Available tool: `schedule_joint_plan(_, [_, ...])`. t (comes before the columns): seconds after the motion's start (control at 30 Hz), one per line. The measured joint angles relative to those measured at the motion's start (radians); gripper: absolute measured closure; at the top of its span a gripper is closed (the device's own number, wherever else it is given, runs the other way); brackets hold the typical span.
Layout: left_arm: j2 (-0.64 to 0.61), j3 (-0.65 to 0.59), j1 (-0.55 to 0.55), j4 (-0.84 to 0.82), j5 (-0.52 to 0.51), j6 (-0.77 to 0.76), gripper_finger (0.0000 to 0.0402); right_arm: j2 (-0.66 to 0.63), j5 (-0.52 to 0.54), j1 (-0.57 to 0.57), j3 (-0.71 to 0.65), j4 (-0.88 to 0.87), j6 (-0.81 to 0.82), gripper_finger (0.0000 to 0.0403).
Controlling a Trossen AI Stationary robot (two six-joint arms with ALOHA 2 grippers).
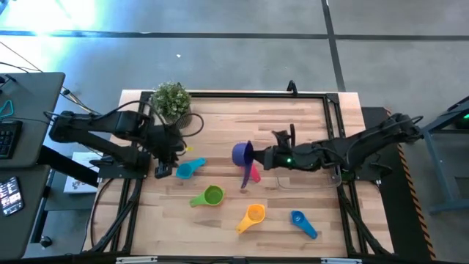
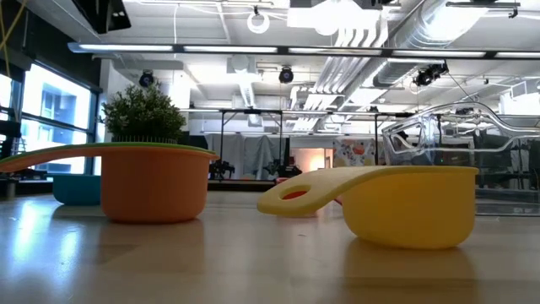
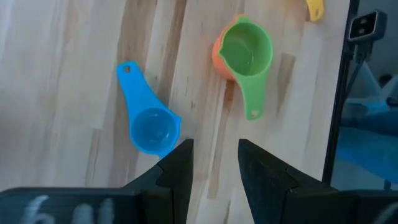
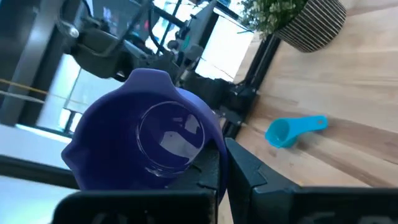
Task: Nest measuring cups in basket
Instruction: Stack the purple measuring cup on top of the green measuring cup
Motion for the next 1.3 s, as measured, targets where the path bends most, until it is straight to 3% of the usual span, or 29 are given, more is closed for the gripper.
schedule_joint_plan(0.47, [0.015, -0.056, -0.169, 0.080, -0.162, -0.171, 0.0287, 0.164, -0.055, 0.036, 0.094, -0.002, 0.017, 0.0402])
schedule_joint_plan(0.9, [0.044, -0.295, -0.201, 0.366, -0.165, -0.295, 0.0287, 0.259, -0.125, 0.035, 0.146, -0.014, 0.025, 0.0402])
schedule_joint_plan(1.3, [0.197, -0.322, -0.247, 0.509, -0.176, -0.344, 0.0287, 0.259, -0.130, 0.035, 0.145, -0.038, 0.025, 0.0402])
